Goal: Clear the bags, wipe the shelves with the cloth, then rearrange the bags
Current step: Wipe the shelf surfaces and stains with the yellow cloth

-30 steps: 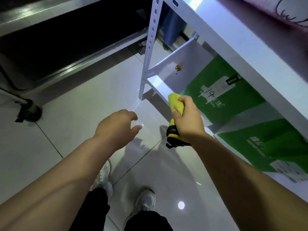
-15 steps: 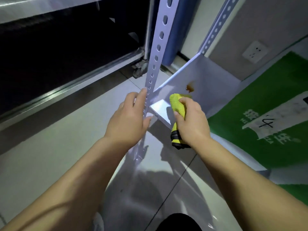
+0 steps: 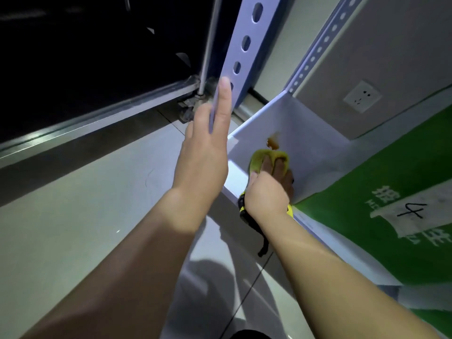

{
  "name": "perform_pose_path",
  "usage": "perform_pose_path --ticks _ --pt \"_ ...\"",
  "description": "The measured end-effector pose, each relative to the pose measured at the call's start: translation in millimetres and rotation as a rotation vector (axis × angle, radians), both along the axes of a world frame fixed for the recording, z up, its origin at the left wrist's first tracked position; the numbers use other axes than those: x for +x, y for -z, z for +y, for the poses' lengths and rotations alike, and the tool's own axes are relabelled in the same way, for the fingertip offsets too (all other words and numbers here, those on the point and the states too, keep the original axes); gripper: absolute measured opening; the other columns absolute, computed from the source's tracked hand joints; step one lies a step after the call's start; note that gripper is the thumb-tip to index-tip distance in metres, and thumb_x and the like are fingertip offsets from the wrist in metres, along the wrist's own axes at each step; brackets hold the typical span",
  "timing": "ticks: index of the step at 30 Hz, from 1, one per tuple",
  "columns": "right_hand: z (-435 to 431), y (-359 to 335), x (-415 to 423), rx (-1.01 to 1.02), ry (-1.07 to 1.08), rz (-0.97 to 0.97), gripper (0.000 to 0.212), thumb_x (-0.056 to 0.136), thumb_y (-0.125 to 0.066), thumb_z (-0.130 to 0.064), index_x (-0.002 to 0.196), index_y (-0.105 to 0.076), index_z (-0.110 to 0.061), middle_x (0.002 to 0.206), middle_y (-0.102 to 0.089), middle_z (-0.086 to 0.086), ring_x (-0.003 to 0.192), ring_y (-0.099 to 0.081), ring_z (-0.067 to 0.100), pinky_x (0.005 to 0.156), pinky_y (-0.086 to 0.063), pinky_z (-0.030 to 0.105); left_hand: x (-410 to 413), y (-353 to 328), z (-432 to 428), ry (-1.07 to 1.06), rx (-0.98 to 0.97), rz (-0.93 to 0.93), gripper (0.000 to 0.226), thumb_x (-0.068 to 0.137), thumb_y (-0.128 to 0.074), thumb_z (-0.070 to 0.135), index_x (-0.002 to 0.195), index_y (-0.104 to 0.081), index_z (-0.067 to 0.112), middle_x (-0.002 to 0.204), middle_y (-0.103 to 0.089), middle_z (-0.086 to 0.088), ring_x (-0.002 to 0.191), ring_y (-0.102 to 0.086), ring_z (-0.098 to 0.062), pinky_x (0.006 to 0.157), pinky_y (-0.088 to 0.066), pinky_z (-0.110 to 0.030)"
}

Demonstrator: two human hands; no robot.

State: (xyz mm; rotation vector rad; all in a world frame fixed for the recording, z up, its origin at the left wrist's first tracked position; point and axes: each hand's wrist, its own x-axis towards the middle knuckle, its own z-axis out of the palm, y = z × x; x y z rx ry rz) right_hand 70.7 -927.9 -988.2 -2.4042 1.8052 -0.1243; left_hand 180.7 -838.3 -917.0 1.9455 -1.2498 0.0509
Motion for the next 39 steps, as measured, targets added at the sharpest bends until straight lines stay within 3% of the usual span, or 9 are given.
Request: perform_pose_path --ticks 2,6,13,17,22,26,29,34,39 --pt "-14.2 3.8 7.0 -0.024 0.024 0.006 0.069 0.087 -0.054 -0.030 0.146 -0.022 -0.017 0.151 -0.020 0.012 0.133 -0.023 0.039 0.104 -0.027 0.049 0.6 4.3 -2.1 0.005 -0.018 -0.008 0.102 0.079 -0.046 -0.015 0.144 0.019 0.032 0.133 -0.031 -0.005 0.101 -0.040 -0.025 0.086 -0.046 -0.037" --pt "-47.3 -0.2 24.4 -0.038 0.173 -0.089 0.045 0.095 -0.043 -0.033 0.137 -0.035 -0.018 0.148 -0.029 0.010 0.130 -0.028 0.038 0.105 -0.027 0.049 4.6 10.7 0.6 0.053 -0.031 -0.020 0.099 0.081 -0.045 -0.014 0.139 0.020 0.035 0.128 -0.033 -0.006 0.101 -0.037 -0.026 0.084 -0.047 -0.039" --pt "-95.5 -2.1 35.8 -0.092 0.248 -0.143 0.036 0.094 -0.040 -0.028 0.127 -0.044 -0.012 0.143 -0.034 0.013 0.130 -0.029 0.041 0.105 -0.027 0.052 6.3 16.1 -1.1 0.054 -0.054 -0.018 0.103 0.078 -0.047 -0.016 0.138 0.018 0.038 0.127 -0.035 -0.002 0.096 -0.037 -0.026 0.081 -0.048 -0.036" --pt "-116.5 -9.4 46.2 -0.097 0.043 -0.063 0.030 0.093 -0.039 -0.030 0.120 -0.048 -0.021 0.137 -0.040 0.010 0.117 -0.045 0.038 0.093 -0.036 0.046 8.2 23.4 -2.5 0.037 -0.086 -0.032 0.111 0.076 -0.050 -0.015 0.137 0.023 0.041 0.125 -0.037 0.001 0.093 -0.036 -0.024 0.077 -0.045 -0.033" --pt "-69.1 -8.5 48.1 -0.049 -0.294 -0.214 0.024 0.091 -0.039 -0.034 0.112 -0.051 -0.031 0.121 -0.053 -0.005 0.106 -0.053 0.031 0.084 -0.046 0.045 9.3 22.9 -3.9 0.012 -0.091 -0.020 0.108 0.075 -0.051 -0.014 0.140 0.017 0.039 0.128 -0.039 -0.001 0.095 -0.037 -0.026 0.076 -0.045 -0.035" --pt "-23.3 -4.3 11.6 -0.023 -0.551 -0.299 0.035 0.088 -0.038 -0.038 0.123 -0.043 -0.043 0.121 -0.054 -0.010 0.105 -0.051 0.024 0.082 -0.046 0.042 11.3 21.2 -1.8 0.043 -0.082 0.015 0.105 0.077 -0.050 -0.012 0.138 0.015 0.043 0.129 -0.041 -0.002 0.100 -0.039 -0.028 0.078 -0.048 -0.042" --pt "-52.3 -0.6 0.4 -0.053 -0.311 -0.235 0.040 0.092 -0.040 -0.035 0.131 -0.045 -0.036 0.135 -0.049 -0.001 0.118 -0.046 0.030 0.093 -0.041 0.041 12.9 20.0 -0.9 0.056 -0.078 0.003 0.105 0.080 -0.049 -0.012 0.140 0.017 0.043 0.128 -0.040 0.001 0.100 -0.038 -0.025 0.078 -0.048 -0.040" --pt "-116.3 -5.4 33.9 -0.100 0.109 -0.099 0.033 0.091 -0.042 -0.024 0.122 -0.049 -0.017 0.134 -0.045 0.015 0.117 -0.046 0.040 0.094 -0.037 0.045 11.4 22.4 -0.9 0.066 -0.121 0.029 0.103 0.084 -0.048 -0.010 0.137 0.021 0.045 0.124 -0.039 0.005 0.097 -0.037 -0.022 0.079 -0.046 -0.033" --pt "-95.6 -6.6 54.3 -0.083 -0.026 -0.077 0.027 0.092 -0.039 -0.029 0.117 -0.049 -0.024 0.134 -0.043 0.009 0.113 -0.049 0.038 0.088 -0.039 0.044 11.6 23.6 -3.2 0.054 -0.136 0.054 0.104 0.083 -0.048 -0.010 0.136 0.020 0.048 0.126 -0.040 0.005 0.096 -0.037 -0.022 0.079 -0.040 -0.025"
